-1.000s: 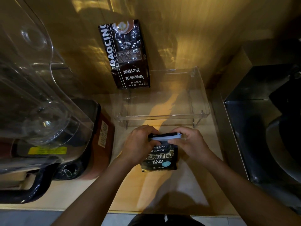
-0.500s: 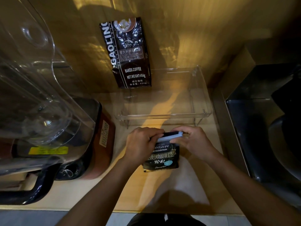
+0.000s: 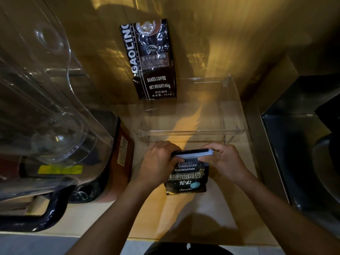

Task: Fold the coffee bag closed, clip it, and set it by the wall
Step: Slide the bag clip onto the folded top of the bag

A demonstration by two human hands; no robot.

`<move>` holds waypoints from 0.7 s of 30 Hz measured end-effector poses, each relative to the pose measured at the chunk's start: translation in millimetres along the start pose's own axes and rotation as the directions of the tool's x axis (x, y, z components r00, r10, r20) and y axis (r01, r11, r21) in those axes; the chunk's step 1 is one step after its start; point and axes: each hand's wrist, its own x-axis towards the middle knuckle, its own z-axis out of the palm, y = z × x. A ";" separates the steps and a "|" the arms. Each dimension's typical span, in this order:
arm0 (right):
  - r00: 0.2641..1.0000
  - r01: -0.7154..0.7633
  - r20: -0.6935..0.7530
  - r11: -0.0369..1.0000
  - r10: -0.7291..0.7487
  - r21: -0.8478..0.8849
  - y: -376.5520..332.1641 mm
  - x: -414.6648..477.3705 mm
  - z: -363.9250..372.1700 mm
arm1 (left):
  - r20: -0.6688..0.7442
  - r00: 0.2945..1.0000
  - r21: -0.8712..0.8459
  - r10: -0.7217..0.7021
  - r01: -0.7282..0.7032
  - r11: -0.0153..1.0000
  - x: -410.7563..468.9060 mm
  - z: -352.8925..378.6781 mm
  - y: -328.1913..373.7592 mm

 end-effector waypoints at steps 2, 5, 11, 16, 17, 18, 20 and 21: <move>1.000 0.009 0.025 1.000 -0.008 -0.018 -0.8 2.4 -2.1 | -0.023 1.000 0.044 0.013 -0.012 0.999 2.5 3.8 -1.1; 0.994 0.051 0.106 0.988 -0.036 -0.147 -5.5 7.0 -3.8 | -0.041 0.998 0.076 0.042 -0.039 0.996 3.7 7.5 -1.8; 0.951 0.307 0.169 0.837 -0.257 -0.452 -17.4 10.9 7.7 | -0.047 0.996 0.072 0.079 -0.075 0.995 3.2 8.8 -3.5; 0.966 0.260 0.142 0.852 -0.218 -0.456 -15.1 6.4 8.3 | 0.044 0.999 -0.040 -0.004 0.005 0.999 -0.6 -0.7 -19.7; 0.967 0.254 0.132 0.854 -0.217 -0.455 -14.7 5.9 8.2 | 0.057 0.998 -0.085 -0.023 0.028 0.996 -2.6 -3.3 -24.2; 0.968 0.252 0.125 0.856 -0.218 -0.452 -14.6 5.3 8.0 | 0.061 0.997 -0.123 -0.046 0.053 0.991 -5.1 -5.4 -27.9; 0.968 0.252 0.126 0.858 -0.219 -0.447 -14.8 4.4 7.1 | 0.043 0.996 -0.164 -0.079 0.085 0.983 -10.0 -7.5 -32.5; 0.967 0.254 0.134 0.859 -0.217 -0.444 -14.9 3.5 6.5 | 0.022 0.996 -0.178 -0.089 0.091 0.980 -12.0 -7.0 -33.1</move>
